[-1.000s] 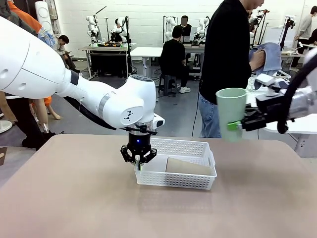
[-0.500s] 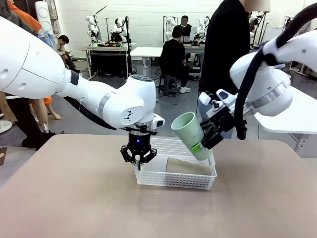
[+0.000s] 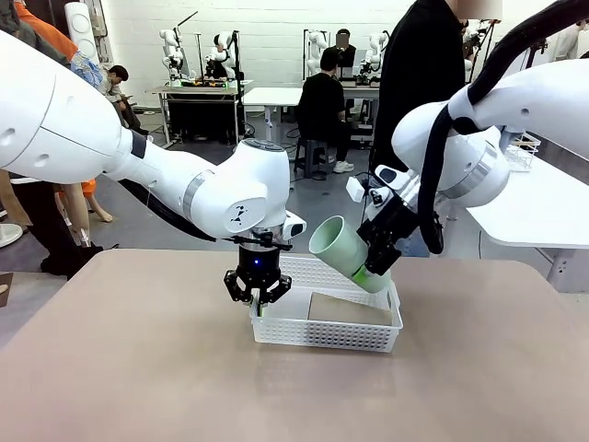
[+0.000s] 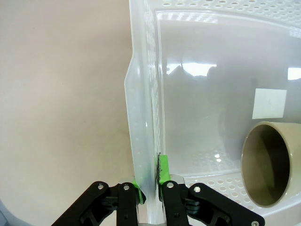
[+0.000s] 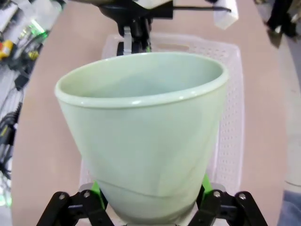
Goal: Clean and organize the cups into the basket.
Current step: Pick up the Reusable plastic cup from the right side of the table and stack it inside the Organizing basket in the center of the table.
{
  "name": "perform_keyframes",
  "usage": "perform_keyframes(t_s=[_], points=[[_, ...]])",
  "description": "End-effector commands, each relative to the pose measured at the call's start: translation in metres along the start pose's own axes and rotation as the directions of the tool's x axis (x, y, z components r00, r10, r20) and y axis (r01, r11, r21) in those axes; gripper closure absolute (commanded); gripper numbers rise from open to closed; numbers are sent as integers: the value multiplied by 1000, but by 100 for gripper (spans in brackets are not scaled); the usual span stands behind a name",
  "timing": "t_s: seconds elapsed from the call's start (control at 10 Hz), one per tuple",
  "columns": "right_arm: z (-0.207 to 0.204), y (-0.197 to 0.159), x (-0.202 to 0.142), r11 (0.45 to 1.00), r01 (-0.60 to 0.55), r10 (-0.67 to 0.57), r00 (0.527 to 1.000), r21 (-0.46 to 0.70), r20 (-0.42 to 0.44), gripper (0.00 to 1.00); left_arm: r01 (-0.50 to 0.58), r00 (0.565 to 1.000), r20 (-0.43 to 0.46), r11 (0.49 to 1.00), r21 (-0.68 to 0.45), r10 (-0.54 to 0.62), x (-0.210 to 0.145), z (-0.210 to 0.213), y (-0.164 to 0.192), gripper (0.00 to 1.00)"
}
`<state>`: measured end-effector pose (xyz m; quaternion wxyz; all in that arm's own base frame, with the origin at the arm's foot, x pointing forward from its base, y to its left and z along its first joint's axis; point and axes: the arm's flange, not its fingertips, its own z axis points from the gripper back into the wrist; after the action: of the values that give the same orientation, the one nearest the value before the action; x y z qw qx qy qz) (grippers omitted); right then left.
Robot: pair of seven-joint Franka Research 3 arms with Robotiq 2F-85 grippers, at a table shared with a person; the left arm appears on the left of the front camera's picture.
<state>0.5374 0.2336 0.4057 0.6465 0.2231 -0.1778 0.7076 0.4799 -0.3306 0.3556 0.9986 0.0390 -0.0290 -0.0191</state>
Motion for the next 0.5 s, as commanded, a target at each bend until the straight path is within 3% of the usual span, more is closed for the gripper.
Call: perform_keyframes(t_s=[0.0,0.4], points=[[-12,-12,6,999,30,-32,991,-21,-127,18,1,1000,0,1000,1,-1,0,0,0,100],[-37,-36,4,999,32,-38,987,-38,-158,18,1,1000,0,1000,1,-1,0,0,0,100]])
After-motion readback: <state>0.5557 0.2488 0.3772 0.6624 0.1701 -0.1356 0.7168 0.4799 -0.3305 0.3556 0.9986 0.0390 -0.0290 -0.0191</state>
